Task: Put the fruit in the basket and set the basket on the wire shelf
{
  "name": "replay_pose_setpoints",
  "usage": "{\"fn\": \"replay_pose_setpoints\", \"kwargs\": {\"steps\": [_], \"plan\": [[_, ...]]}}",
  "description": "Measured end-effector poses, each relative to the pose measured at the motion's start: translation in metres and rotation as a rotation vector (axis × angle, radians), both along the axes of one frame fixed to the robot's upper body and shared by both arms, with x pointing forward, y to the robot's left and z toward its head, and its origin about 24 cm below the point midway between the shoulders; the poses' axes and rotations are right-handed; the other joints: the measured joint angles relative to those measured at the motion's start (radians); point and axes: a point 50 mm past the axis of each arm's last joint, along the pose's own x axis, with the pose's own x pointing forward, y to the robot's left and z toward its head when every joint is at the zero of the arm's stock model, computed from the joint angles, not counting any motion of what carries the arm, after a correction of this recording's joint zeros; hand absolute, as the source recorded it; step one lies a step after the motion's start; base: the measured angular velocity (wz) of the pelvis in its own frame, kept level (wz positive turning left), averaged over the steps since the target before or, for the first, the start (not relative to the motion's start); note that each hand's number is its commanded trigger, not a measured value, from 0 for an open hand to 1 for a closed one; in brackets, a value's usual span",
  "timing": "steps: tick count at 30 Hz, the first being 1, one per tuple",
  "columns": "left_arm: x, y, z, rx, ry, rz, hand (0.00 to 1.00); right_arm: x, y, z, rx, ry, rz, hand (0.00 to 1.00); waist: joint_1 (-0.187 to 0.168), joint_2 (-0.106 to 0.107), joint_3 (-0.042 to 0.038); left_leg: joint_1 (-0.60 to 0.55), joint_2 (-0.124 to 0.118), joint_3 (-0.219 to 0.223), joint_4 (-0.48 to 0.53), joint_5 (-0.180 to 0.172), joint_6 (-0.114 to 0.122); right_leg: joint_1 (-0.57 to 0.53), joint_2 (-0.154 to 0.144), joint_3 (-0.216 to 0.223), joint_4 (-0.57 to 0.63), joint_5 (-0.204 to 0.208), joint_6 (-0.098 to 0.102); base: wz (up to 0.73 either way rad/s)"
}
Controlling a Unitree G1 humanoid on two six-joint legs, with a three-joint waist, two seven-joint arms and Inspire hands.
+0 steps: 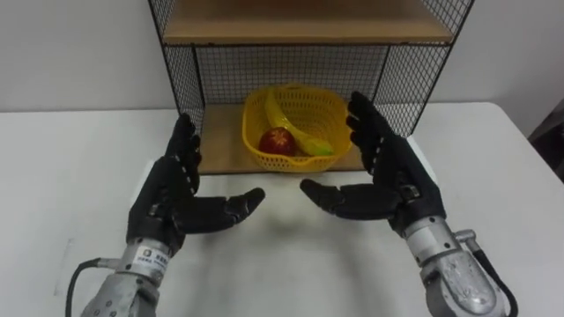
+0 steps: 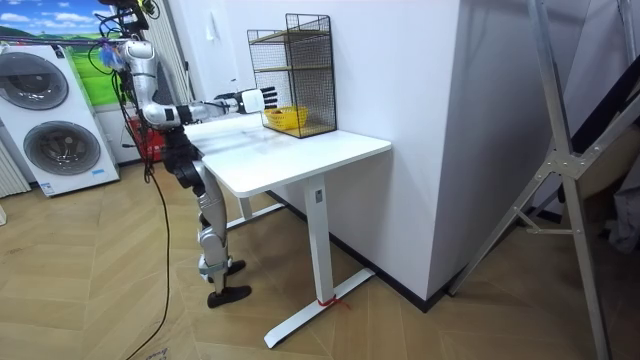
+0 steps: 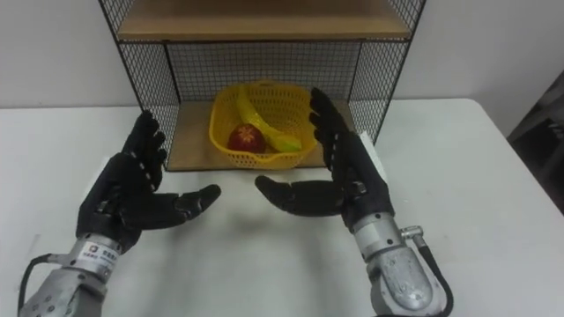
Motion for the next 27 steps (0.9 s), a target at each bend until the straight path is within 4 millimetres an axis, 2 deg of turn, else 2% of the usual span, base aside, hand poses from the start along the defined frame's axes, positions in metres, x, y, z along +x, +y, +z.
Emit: {"fn": "replay_pose_setpoints", "kwargs": {"steps": [2, 5, 11, 14, 16, 20, 22, 23, 27], "plan": [[0.000, 0.002, 0.002, 0.000, -0.021, 0.010, 0.00, -0.002, 0.000, 0.005, -0.003, -0.029, 0.006, 0.00, 0.002, 0.005, 0.0033, -0.001, 0.000, 0.000, 0.000, 0.000, 0.000, -0.001, 0.001, 0.000, 0.000, 0.001, 0.001, 0.00], [-0.002, 0.008, 0.002, 0.013, -0.026, 0.036, 0.00, -0.004, -0.005, 0.006, -0.007, -0.047, -0.014, 0.00, 0.000, 0.006, 0.0039, 0.003, 0.000, -0.003, 0.000, 0.000, -0.001, 0.005, 0.002, -0.004, 0.000, 0.001, 0.001, 0.04], [-0.009, 0.034, 0.004, 0.172, -0.053, 0.165, 0.00, -0.011, -0.036, 0.006, -0.040, -0.062, -0.198, 0.00, -0.001, 0.003, 0.0026, 0.000, -0.003, -0.012, 0.001, 0.001, -0.001, 0.007, 0.002, -0.007, -0.001, -0.002, 0.003, 0.04], [-0.011, 0.056, 0.017, 0.225, -0.118, 0.327, 0.00, -0.010, -0.057, 0.016, -0.060, -0.120, -0.333, 0.00, 0.002, 0.003, 0.0029, -0.001, -0.003, -0.014, 0.001, 0.001, -0.002, 0.007, 0.003, -0.009, -0.001, -0.003, 0.003, 0.00], [-0.016, 0.077, 0.036, 0.280, -0.213, 0.482, 0.00, -0.013, -0.079, 0.028, -0.113, -0.188, -0.459, 0.00, 0.008, 0.004, 0.0031, -0.001, -0.003, -0.015, 0.002, 0.001, -0.002, 0.007, 0.003, -0.010, -0.002, -0.003, 0.003, 0.00], [-0.023, 0.113, 0.070, 0.300, -0.392, 0.771, 0.00, -0.020, -0.111, 0.051, -0.160, -0.298, -0.650, 0.00, 0.024, 0.012, 0.0040, -0.001, -0.003, -0.017, 0.002, 0.001, -0.002, 0.006, 0.003, -0.010, -0.001, -0.005, 0.001, 0.00], [-0.037, 0.136, 0.093, 0.324, -0.504, 0.961, 0.00, -0.024, -0.130, 0.073, -0.225, -0.403, -0.773, 0.00, 0.024, 0.017, 0.0047, -0.005, -0.005, -0.019, 0.002, 0.001, -0.002, 0.000, 0.002, -0.010, 0.003, -0.010, -0.002, 0.00], [-0.040, 0.141, 0.098, 0.330, -0.535, 1.005, 0.00, -0.025, -0.134, 0.079, -0.257, -0.434, -0.804, 0.00, 0.024, 0.018, 0.0038, -0.007, -0.005, -0.021, 0.002, 0.002, -0.003, -0.002, 0.002, -0.010, 0.004, -0.011, -0.001, 0.00], [-0.062, 0.173, 0.138, 0.396, -0.722, 1.249, 0.00, -0.030, -0.162, 0.128, -0.347, -0.664, -0.980, 0.00, 0.023, 0.014, 0.0051, -0.010, -0.006, -0.026, 0.001, 0.004, -0.006, -0.011, 0.003, -0.009, 0.021, -0.018, 0.000, 0.06]]}}
